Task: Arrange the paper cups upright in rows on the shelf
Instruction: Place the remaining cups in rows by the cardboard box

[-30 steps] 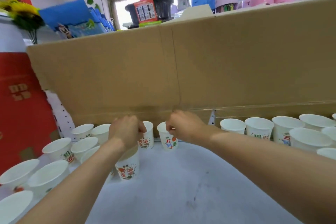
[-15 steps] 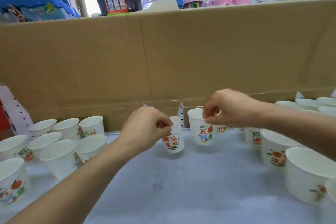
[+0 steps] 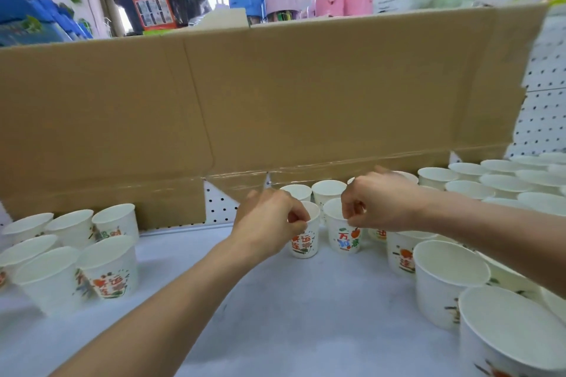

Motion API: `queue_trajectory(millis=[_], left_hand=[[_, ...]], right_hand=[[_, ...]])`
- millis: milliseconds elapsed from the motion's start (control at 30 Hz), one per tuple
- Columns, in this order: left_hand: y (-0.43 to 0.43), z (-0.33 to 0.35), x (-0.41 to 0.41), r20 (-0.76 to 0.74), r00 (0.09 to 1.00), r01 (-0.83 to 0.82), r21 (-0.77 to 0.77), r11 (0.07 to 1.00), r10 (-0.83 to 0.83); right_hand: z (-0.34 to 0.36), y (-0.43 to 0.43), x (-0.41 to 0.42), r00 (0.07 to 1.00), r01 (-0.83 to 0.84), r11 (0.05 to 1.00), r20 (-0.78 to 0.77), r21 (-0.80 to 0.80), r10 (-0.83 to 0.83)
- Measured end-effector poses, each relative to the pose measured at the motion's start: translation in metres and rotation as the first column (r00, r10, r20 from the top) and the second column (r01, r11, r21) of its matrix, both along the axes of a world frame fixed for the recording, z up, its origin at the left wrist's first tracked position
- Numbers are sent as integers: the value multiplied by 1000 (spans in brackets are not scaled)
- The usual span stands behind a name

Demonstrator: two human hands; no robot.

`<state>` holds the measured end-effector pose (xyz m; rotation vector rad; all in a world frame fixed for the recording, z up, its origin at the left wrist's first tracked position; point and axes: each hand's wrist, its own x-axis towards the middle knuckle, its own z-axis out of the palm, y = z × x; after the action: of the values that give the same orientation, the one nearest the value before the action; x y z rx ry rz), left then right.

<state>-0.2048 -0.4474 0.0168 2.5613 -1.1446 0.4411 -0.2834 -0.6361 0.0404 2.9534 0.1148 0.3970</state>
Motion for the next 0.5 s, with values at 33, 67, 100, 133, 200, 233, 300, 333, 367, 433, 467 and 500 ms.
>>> queue_trajectory(millis=[33,67,100,133,200,233,300,333,367,433,467,500], left_hand=[[-2,0,0,6,1000,-5,1,1000,5],[-4,0,-1,12,1000,-11,1,1000,11],[-6,0,-2,13,1000,-19,0,1000,19],[-7,0,-3,11,1000,-27,-3,1000,27],[-9,1,-4,1,999,-45,-10,999,45],[-9,0,-6,-7,998,-59,-15,998,59],[-8,0,-9,-22,996,-88,-32,996,87],[-6,-1,-12,-32,995,-99,-47,994,97],[-4,-1,-16,-37,994,-104,-73,992,102],[6,-2,-26,-27,994,-108,-153,982,105],[14,-3,-30,-18,994,-112,-196,974,110],[25,-5,-35,-15,992,-123,-230,965,122]], right_hand=[[0,-1,1,1000,-9,1000,3,10,9],[-1,-3,2,1000,-18,1000,1,21,18],[-1,-5,3,1000,-29,999,-4,34,29],[-1,-6,4,999,-39,998,-9,48,40],[-2,-9,5,998,-57,995,-16,77,59],[-2,-10,5,997,-67,994,-17,84,69],[-1,-12,4,995,-97,991,-5,88,98],[0,-12,4,993,-118,989,4,88,118],[2,-10,3,990,-144,985,20,90,143],[7,2,4,975,-220,968,50,124,215],[10,13,5,966,-258,955,55,149,252],[12,26,7,957,-289,942,53,173,284]])
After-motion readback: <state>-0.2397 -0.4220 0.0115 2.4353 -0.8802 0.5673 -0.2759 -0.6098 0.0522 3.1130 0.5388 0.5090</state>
